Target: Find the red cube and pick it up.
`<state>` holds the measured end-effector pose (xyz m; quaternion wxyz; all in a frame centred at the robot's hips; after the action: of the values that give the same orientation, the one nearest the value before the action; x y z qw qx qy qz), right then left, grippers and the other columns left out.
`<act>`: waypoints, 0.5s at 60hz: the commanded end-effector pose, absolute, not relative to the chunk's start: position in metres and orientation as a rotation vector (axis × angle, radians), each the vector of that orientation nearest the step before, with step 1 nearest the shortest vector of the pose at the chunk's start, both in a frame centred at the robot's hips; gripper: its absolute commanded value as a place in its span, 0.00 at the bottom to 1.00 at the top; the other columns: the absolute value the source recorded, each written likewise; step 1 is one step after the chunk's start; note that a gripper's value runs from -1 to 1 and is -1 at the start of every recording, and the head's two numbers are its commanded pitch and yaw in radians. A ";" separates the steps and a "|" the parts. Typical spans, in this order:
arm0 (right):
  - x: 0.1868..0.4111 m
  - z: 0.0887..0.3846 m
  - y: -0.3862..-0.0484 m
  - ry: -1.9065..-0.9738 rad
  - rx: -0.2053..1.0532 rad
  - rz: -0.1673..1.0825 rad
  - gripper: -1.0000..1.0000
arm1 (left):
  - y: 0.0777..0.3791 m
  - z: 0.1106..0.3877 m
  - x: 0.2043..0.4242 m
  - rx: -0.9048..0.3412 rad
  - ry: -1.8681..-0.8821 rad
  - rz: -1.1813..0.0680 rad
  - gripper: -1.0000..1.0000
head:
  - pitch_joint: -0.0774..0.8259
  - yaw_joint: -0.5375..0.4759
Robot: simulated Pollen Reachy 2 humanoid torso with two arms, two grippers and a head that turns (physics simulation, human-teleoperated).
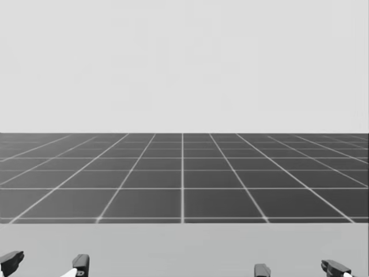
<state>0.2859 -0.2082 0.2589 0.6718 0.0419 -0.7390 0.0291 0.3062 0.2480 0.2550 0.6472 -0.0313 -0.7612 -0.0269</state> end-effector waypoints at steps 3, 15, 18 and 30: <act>0.283 0.257 -0.203 -1.664 0.095 0.017 0.00 | 0.248 0.255 0.306 -0.067 -1.732 -0.061 0.00 | 0.08 0.52; 0.287 0.258 -0.206 -1.652 0.062 0.004 0.00 | 0.248 0.255 0.306 -0.064 -1.733 -0.060 0.00 | 0.17 0.53; 0.287 0.258 -0.207 -1.654 0.054 0.001 0.00 | 0.248 0.255 0.306 -0.061 -1.733 -0.060 0.00 | 0.22 0.54; 0.288 0.257 -0.205 -1.659 0.027 0.015 0.00 | 0.248 0.254 0.307 -0.051 -1.735 -0.063 0.00 | 0.40 0.56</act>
<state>0.2876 -0.2088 0.2591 0.6741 0.0122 -0.7385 0.0113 0.3065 0.2484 0.2546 0.6463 -0.0250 -0.7622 -0.0271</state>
